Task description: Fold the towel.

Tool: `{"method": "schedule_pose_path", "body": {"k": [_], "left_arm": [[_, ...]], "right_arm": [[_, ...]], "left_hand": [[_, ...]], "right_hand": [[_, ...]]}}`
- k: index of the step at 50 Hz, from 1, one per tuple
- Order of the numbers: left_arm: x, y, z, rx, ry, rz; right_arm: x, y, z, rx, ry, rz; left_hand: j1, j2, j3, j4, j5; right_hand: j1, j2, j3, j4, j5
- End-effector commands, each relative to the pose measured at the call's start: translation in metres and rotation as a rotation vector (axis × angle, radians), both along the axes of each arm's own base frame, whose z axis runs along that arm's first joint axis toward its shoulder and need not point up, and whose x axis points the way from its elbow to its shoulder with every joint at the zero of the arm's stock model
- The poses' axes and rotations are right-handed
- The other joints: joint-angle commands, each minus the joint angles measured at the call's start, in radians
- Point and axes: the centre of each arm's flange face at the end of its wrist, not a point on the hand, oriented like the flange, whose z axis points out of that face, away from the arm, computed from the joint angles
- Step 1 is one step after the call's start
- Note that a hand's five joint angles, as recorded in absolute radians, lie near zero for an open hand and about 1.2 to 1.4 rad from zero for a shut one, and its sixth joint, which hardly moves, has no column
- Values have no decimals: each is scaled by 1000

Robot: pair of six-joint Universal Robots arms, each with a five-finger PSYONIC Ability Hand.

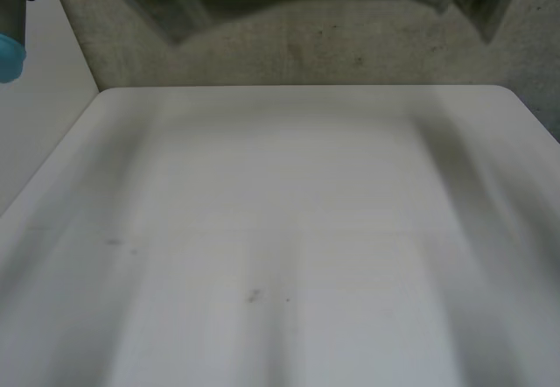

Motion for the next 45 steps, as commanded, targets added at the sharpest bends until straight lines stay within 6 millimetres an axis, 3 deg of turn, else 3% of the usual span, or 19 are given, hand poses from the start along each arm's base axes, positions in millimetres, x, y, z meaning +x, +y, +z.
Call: {"method": "schedule_pose_path", "body": {"k": [1,2,3,5,7,12,19,21,24,26,27,29,35,36,37,38,39,45], "left_arm": [[0,-6,-80,269,-44,-16],[0,-5,-100,327,-57,-15],[0,-5,-100,327,-57,-15],[2,-2,-135,433,-89,-10],[5,3,-159,509,-115,-2],[13,10,-168,550,-120,12],[18,12,-173,549,-117,22],[17,13,-183,568,-124,20],[16,14,-190,585,-128,18],[15,15,-211,631,-141,14],[15,15,-211,631,-141,14],[12,15,-233,675,-155,8],[11,16,-259,735,-169,5],[11,15,-263,744,-172,5],[12,15,-264,747,-172,7],[12,15,-264,747,-172,7],[12,15,-264,747,-172,7],[12,16,-256,729,-166,10]], "right_arm": [[8,9,-66,278,129,68],[10,12,-83,329,177,87],[10,12,-83,330,178,88],[11,19,-113,419,280,103],[13,30,-128,470,365,114],[11,41,-127,516,379,121],[7,37,-132,555,336,115],[8,30,-158,613,344,118],[9,26,-173,648,352,120],[11,23,-203,717,369,128],[11,23,-203,717,369,128],[11,21,-233,772,409,131],[8,16,-254,772,468,92],[7,13,-253,754,471,69],[5,10,-252,737,466,43],[5,10,-252,736,466,42],[4,8,-247,715,459,25],[0,13,-215,646,443,5]], "left_hand": [[200,179,180,177,194],[200,179,180,177,194],[200,179,180,177,194],[200,179,180,177,194],[200,179,180,177,194],[200,179,180,177,194],[200,179,180,177,194],[200,179,180,177,194],[200,179,180,177,194],[200,179,180,177,194],[200,179,180,177,194],[200,179,180,177,194],[200,179,180,177,194],[200,179,180,177,194],[200,179,180,177,194],[200,179,180,177,194],[200,179,180,177,194],[200,179,180,177,194]], "right_hand": [[79,92,65,58,71],[79,92,65,58,71],[79,92,65,58,71],[79,92,65,58,71],[79,92,65,58,71],[79,92,65,58,71],[79,92,65,58,71],[79,92,65,58,71],[79,92,65,58,71],[79,92,65,58,71],[79,92,65,58,71],[79,92,65,58,71],[79,92,65,58,71],[-170,-157,-184,-191,-177],[-762,-750,-777,-783,-770],[-768,-756,-783,-789,-776],[-1143,-1130,-1157,-1164,-1150],[-1143,-1130,-1157,-1164,-1150]]}}
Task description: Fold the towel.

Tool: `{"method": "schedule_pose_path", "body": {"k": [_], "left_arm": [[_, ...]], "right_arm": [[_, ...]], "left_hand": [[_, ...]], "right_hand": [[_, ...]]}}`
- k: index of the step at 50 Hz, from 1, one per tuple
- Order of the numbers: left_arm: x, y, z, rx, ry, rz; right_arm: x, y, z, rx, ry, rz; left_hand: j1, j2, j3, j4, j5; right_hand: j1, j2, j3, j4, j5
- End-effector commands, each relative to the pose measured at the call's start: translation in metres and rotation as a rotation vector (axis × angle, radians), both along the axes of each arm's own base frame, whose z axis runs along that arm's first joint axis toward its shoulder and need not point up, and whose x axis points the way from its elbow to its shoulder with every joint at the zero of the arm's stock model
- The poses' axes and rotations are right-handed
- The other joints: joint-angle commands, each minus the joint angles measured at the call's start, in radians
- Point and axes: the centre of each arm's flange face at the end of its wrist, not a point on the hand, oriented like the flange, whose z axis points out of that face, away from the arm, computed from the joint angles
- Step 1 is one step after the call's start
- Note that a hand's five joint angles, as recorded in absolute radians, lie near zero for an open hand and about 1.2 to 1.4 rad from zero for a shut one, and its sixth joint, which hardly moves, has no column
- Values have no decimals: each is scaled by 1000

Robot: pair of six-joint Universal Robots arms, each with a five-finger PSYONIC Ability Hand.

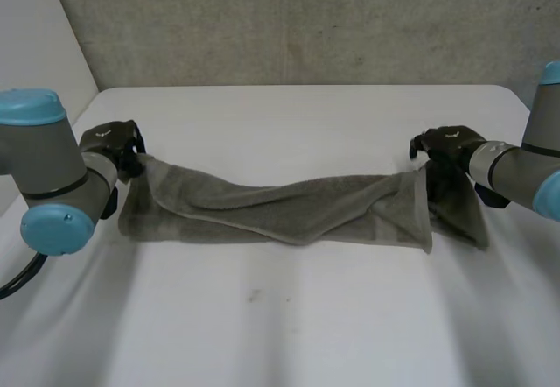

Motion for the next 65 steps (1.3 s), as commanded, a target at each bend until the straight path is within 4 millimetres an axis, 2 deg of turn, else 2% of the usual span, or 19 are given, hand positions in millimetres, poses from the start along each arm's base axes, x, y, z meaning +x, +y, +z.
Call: {"method": "schedule_pose_path", "body": {"k": [1,6,12,13,15,17,20,22,23,25,26,28,31,39,45,47,51,57,65], "left_arm": [[1,0,7,-16,5,4],[2,3,12,-24,8,5],[2,5,11,-22,8,5],[2,6,11,-19,7,5],[2,7,12,-21,7,3],[2,9,15,-25,9,1],[2,10,16,-30,10,1],[2,11,20,-39,12,0],[2,11,20,-39,12,0],[2,12,23,-44,15,-1],[2,12,23,-44,15,-1],[2,12,24,-44,15,-1],[2,13,23,-41,14,-1],[2,14,21,-37,11,-2],[2,13,21,-45,13,-2],[2,13,22,-48,14,-2],[2,13,21,-46,14,-2],[1,13,20,-44,15,-3],[2,13,20,-46,15,0]], "right_arm": [[-6,2,35,-98,-13,-25],[-11,14,57,-174,-18,-26],[-13,30,67,-236,-35,19],[-12,37,67,-244,-37,40],[-11,47,64,-241,-31,63],[-11,64,54,-241,1,102],[-11,72,48,-246,25,119],[-10,88,35,-253,72,147],[-10,88,35,-253,72,147],[-11,99,20,-251,115,170],[-11,99,20,-251,116,170],[-11,109,6,-238,148,192],[-10,114,-5,-225,175,213],[-9,118,-31,-177,216,263],[-7,114,-36,-193,205,280],[-6,110,-40,-201,203,283],[-6,105,-46,-197,206,284],[-4,94,-53,-194,208,281],[-2,86,-52,-221,195,274]], "left_hand": [[200,179,180,177,194],[200,179,180,177,194],[200,179,180,177,194],[200,179,180,177,194],[200,179,180,177,194],[200,179,180,177,194],[200,179,180,177,194],[200,179,180,177,194],[200,179,180,177,194],[200,179,180,177,194],[200,179,180,177,194],[200,179,180,177,194],[200,179,180,177,194],[200,179,180,177,194],[200,179,180,177,194],[200,179,180,177,194],[200,179,180,177,194],[200,179,180,177,194],[200,179,180,177,194]], "right_hand": [[-186,-192,-208,-214,-164],[-186,-192,-208,-214,-164],[-186,-192,-208,-214,-164],[-186,-192,-208,-214,-164],[-186,-192,-208,-214,-164],[-186,-192,-208,-214,-164],[-186,-192,-208,-214,-164],[-39,-45,-61,-66,-17],[-38,-44,-60,-65,-16],[128,123,107,101,151],[129,124,107,102,151],[158,153,136,131,181],[179,173,157,152,201],[170,165,148,143,192],[141,135,119,114,163],[1,-5,-21,-26,23],[-59,-64,-81,-86,-37],[-50,-56,-72,-77,-28],[50,44,28,23,72]]}}
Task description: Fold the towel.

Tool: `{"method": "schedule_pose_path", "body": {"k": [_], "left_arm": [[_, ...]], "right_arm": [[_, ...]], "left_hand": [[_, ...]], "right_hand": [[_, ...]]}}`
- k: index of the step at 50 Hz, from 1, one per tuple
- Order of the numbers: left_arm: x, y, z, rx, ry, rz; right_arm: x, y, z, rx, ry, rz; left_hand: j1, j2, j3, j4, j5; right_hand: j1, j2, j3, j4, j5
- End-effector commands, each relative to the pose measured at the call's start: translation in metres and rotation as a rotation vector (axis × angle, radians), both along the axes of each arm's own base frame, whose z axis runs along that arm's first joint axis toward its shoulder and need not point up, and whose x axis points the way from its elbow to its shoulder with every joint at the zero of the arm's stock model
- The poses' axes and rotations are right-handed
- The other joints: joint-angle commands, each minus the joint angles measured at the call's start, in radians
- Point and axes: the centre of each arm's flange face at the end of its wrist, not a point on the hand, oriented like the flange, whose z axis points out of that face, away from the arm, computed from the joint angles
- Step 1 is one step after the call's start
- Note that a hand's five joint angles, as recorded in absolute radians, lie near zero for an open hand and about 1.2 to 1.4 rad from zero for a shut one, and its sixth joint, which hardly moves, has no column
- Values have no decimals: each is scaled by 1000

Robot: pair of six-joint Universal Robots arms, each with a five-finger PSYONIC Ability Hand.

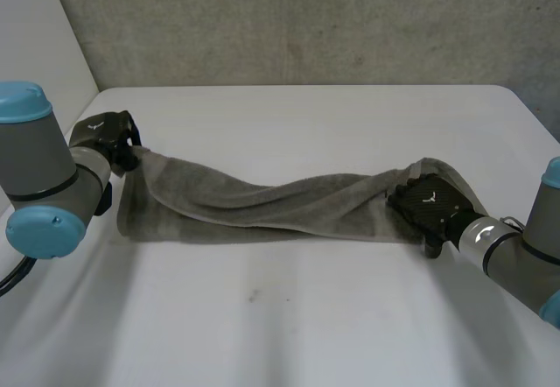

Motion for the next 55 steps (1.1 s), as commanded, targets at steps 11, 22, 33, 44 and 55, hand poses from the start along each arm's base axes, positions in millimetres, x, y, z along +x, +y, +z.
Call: {"method": "schedule_pose_path", "body": {"k": [11,22,33,44,55], "left_arm": [[0,0,-3,-12,1,0],[0,0,-4,-12,1,0],[0,0,-4,-12,1,0],[0,0,-4,-13,2,0],[-2,9,24,-58,10,-13]], "right_arm": [[9,-12,1,-66,-17,14],[12,-16,-6,-61,-14,18],[16,-23,-10,-70,-12,24],[17,-35,3,-109,-24,8],[11,-35,108,-239,-239,-82]], "left_hand": [[200,179,180,177,194],[200,179,180,177,194],[200,179,180,177,194],[200,179,180,177,194],[200,179,180,177,194]], "right_hand": [[149,149,162,176,193],[222,222,235,249,266],[445,445,459,473,490],[1011,1011,1024,1038,1055],[1011,1011,1024,1038,1055]]}}
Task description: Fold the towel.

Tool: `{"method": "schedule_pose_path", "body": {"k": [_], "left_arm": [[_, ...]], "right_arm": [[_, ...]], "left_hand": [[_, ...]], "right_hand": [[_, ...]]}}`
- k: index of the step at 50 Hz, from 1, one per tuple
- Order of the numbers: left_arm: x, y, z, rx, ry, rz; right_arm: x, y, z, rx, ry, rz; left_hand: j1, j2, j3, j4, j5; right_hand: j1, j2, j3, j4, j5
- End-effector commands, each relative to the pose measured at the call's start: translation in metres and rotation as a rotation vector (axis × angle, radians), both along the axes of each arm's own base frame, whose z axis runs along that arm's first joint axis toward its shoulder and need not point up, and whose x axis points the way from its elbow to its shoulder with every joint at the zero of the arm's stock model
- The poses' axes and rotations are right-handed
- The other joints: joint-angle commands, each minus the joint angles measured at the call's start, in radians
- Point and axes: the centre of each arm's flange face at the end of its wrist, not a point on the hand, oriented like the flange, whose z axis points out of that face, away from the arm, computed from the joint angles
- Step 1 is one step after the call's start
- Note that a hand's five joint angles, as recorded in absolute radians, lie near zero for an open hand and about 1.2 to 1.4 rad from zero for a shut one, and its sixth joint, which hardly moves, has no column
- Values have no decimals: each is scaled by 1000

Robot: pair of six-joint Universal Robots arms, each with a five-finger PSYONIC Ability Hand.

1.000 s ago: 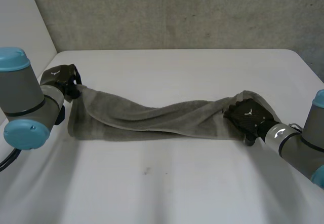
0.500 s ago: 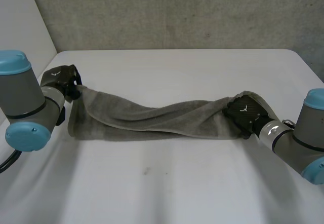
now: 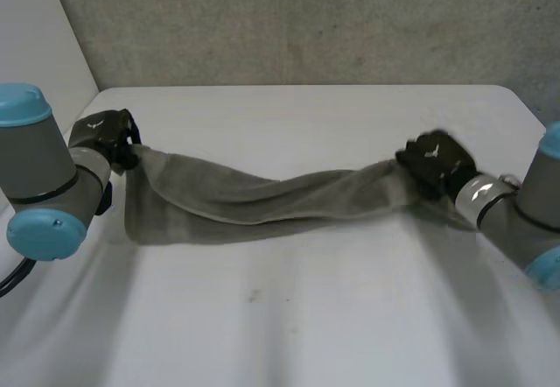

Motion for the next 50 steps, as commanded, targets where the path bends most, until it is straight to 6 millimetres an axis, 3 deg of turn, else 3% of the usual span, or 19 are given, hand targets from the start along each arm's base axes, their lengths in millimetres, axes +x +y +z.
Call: {"method": "schedule_pose_path", "body": {"k": [1,5,7,10,12,17,24,27,29,31,34,41,42,43,45,46,47,48,50], "left_arm": [[-3,14,30,-44,6,-17],[0,27,50,-70,-21,-28],[2,41,76,-128,-83,-51],[3,49,90,-162,-127,-63],[7,64,113,-225,-218,-82],[9,89,145,-307,-296,-111],[9,106,143,-249,-304,-159],[8,109,126,-169,-321,-195],[7,110,117,-133,-326,-212],[4,99,88,-36,-341,-235],[0,85,65,30,-352,-247],[-17,34,51,3,-342,-248],[-22,19,59,-45,-331,-234],[-22,18,59,-45,-331,-234],[-28,-7,94,-201,-291,-190],[-28,-7,94,-202,-291,-190],[-29,-15,119,-301,-244,-156],[-29,-15,119,-302,-244,-156],[-27,-22,164,-472,-102,-82]], "right_arm": [[-7,8,88,-87,-179,-45],[-11,19,118,-76,-192,-53],[-19,31,150,-42,-183,-73],[-26,35,166,-20,-179,-95],[-40,41,190,22,-172,-128],[-46,55,212,81,-170,-140],[-43,71,207,213,-140,-96],[-41,73,188,308,-103,-68],[-40,70,162,391,-40,-51],[-39,68,152,412,-10,-42],[-36,59,135,439,7,-27],[-17,16,111,332,-22,-54],[-7,7,114,262,-39,-70],[-7,6,114,262,-39,-70],[10,-11,138,67,-108,-76],[10,-11,138,65,-108,-76],[17,-18,155,-48,-162,-64],[17,-18,155,-49,-162,-64],[20,-26,191,-236,-307,-53]], "left_hand": [[200,179,180,177,194],[200,179,180,177,194],[200,179,180,177,194],[200,179,180,177,194],[200,179,180,177,194],[200,179,180,177,194],[200,179,180,177,194],[200,179,180,177,194],[200,179,180,177,194],[200,179,180,177,194],[200,179,180,177,194],[200,179,180,177,194],[200,179,180,177,194],[200,179,180,177,194],[200,179,180,177,194],[200,179,180,177,194],[200,179,180,177,194],[200,179,180,177,194],[200,179,180,177,194]], "right_hand": [[115,126,65,58,104],[115,126,65,58,104],[115,126,65,58,104],[115,126,65,58,104],[115,126,65,58,104],[115,126,65,58,104],[115,126,65,58,104],[115,126,65,58,104],[115,126,65,58,104],[115,126,65,58,104],[115,126,65,58,104],[115,126,65,58,104],[115,126,65,58,104],[115,126,65,58,104],[115,126,65,58,104],[115,126,65,58,104],[115,126,65,58,104],[115,126,65,58,104],[115,126,65,58,104]]}}
